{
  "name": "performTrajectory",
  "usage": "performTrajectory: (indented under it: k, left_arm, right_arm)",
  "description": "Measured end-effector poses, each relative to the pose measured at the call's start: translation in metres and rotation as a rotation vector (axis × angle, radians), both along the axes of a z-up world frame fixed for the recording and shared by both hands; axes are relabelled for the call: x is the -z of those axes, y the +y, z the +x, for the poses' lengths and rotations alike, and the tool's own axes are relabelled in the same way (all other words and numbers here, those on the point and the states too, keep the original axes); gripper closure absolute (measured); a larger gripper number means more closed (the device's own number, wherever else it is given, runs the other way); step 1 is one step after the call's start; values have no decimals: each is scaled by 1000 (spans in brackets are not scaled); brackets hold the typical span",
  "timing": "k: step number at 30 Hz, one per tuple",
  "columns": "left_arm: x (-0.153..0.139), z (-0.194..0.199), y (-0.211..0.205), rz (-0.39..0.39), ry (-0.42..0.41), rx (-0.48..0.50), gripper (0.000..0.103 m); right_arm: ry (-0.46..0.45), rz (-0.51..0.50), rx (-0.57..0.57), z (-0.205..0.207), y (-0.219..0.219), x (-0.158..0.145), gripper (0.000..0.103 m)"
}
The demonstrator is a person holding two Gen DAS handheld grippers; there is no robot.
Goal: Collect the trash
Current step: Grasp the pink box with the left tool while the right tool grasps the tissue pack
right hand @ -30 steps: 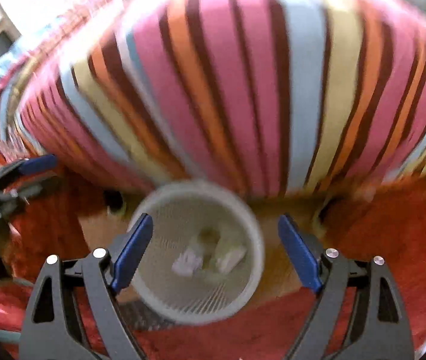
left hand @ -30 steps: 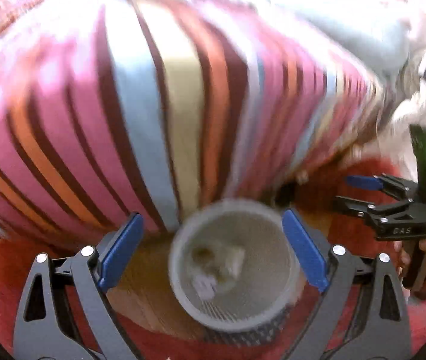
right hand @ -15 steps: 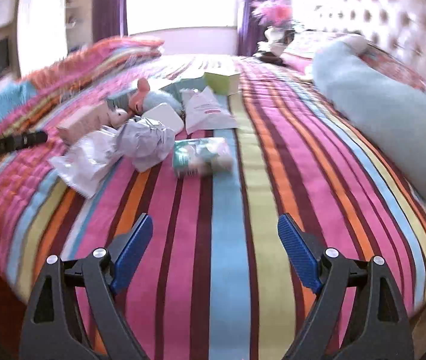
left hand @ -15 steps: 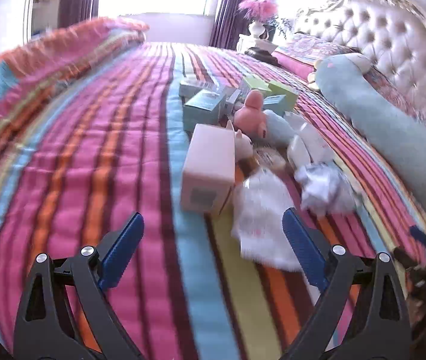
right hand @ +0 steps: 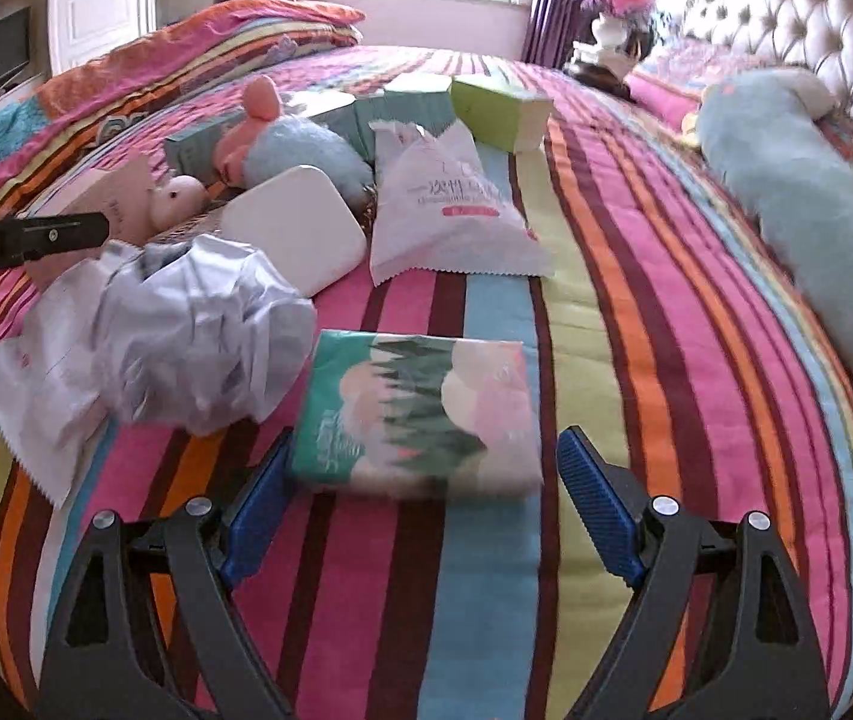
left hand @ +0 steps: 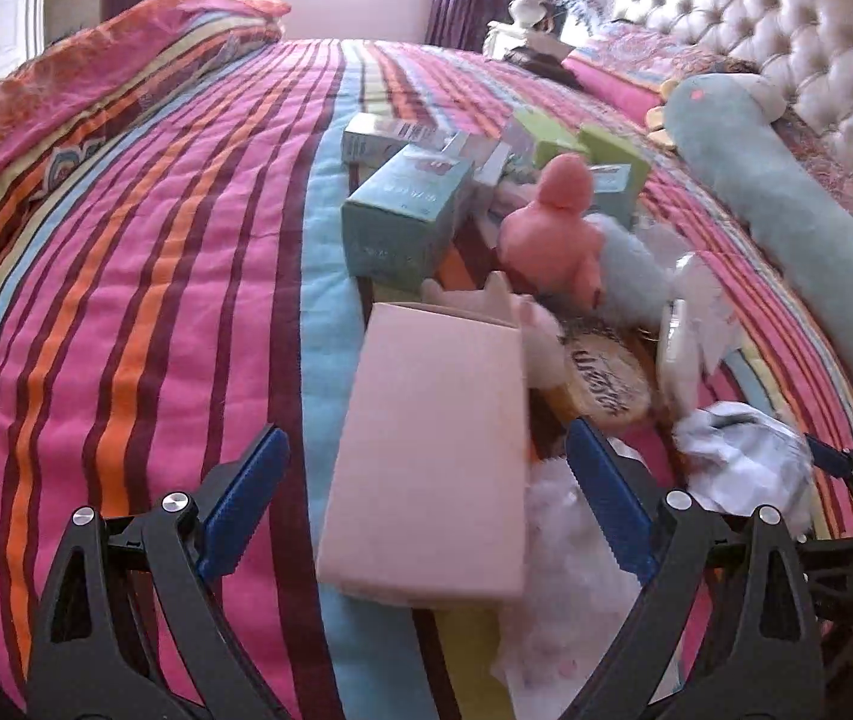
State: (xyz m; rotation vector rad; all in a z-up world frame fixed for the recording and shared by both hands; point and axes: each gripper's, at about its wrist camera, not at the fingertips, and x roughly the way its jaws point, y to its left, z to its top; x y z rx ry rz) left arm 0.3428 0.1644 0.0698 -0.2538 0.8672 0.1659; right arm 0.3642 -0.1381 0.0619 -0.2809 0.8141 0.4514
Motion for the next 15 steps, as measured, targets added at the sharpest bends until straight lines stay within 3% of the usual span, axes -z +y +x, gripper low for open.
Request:
performTrajectory:
  k: [6, 7, 12, 15]
  left_arm:
    - [12, 5, 16, -60, 10, -46, 12]
    - [14, 4, 19, -71, 15, -52, 17]
    - [13, -7, 27, -102, 0, -32, 50]
    - [4, -17, 28, -47, 8, -50, 54]
  right_arm:
    - [32, 33, 20, 12, 0, -1, 23]
    - [40, 36, 19, 11, 0, 0, 33]
    - [42, 55, 28, 3, -5, -1, 36]
    - [33, 52, 52, -3, -13, -3, 36]
